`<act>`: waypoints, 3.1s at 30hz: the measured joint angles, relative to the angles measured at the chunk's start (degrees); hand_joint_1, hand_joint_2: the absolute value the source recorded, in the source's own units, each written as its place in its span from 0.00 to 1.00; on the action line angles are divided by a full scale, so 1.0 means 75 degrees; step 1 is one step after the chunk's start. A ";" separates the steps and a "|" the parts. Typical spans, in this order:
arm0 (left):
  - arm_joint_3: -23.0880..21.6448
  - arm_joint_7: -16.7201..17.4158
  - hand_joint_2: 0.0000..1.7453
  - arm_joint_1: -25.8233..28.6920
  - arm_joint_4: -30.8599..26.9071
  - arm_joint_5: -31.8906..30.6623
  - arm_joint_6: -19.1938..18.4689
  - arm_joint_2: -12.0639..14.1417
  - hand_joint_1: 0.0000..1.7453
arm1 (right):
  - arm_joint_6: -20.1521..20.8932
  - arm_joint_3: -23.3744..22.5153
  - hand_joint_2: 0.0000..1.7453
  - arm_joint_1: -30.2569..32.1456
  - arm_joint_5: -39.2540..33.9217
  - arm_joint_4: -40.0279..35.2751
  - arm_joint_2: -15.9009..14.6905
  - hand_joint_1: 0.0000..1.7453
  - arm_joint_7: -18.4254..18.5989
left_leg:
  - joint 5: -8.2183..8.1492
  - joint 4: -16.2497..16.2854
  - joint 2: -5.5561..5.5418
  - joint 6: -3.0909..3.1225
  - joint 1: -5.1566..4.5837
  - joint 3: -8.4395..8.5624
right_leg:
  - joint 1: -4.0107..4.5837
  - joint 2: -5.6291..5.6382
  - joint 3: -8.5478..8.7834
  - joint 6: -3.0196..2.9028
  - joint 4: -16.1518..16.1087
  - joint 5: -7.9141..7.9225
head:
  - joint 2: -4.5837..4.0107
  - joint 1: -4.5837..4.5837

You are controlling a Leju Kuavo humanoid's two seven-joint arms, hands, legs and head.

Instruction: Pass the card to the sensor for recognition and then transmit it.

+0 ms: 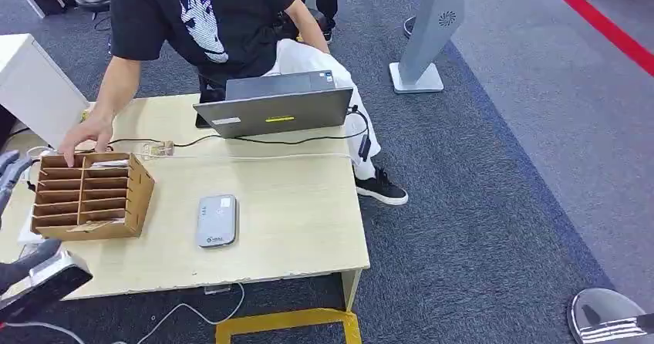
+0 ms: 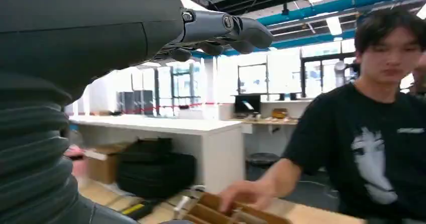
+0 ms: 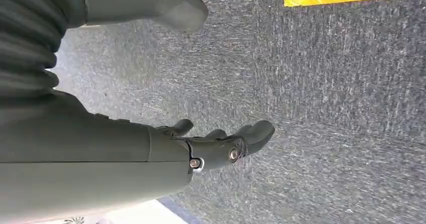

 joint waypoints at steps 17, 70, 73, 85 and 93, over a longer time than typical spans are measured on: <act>0.1337 0.0346 1.00 0.1183 0.0653 0.0088 -0.0708 0.0058 0.00 | -0.0052 -0.0259 1.00 0.0003 0.0134 0.0000 0.0003 0.00 0.0003 | 0.0008 0.0000 -0.0010 -0.0002 0.0000 -0.0001 | 0.0001 -0.0017 0.0006 0.0000 0.0000 0.0007 | 0.0000 0.0000; 0.0926 -0.0195 1.00 -0.0793 0.4480 -0.0632 0.0528 -0.1914 0.00 | 0.0058 -0.0405 1.00 -0.0067 0.0833 -0.0003 0.0044 0.00 -0.0161 | 0.0020 0.0003 -0.0024 -0.0004 -0.0002 -0.0004 | 0.0000 -0.0033 -0.0001 0.0004 -0.0002 0.0015 | 0.0000 -0.0003; 0.0681 -0.0289 1.00 -0.1004 0.4561 -0.0681 0.0484 -0.2046 0.00 | 0.0079 -0.0405 1.00 -0.0083 0.0903 -0.0003 0.0061 0.00 -0.0108 | 0.0021 0.0003 -0.0028 -0.0004 -0.0003 -0.0004 | -0.0001 -0.0037 0.0002 0.0004 -0.0002 0.0016 | 0.0000 0.0000; 0.0049 -0.0292 1.00 -0.1276 0.4861 -0.0736 0.0498 -0.2346 0.00 | 0.0079 -0.0405 1.00 -0.0095 0.0950 -0.0003 0.0085 0.00 -0.0120 | 0.0020 0.0004 -0.0022 -0.0004 -0.0002 -0.0003 | 0.0000 -0.0027 -0.0002 0.0005 -0.0002 0.0017 | 0.0000 0.0000; -0.0009 -0.0292 1.00 -0.1301 0.4943 -0.0725 0.0504 -0.2381 0.00 | 0.0076 -0.0405 1.00 -0.0094 0.0950 -0.0003 0.0085 0.00 -0.0119 | 0.0021 0.0004 -0.0022 -0.0004 -0.0002 -0.0004 | 0.0000 -0.0027 -0.0001 0.0005 -0.0001 0.0017 | 0.0000 0.0000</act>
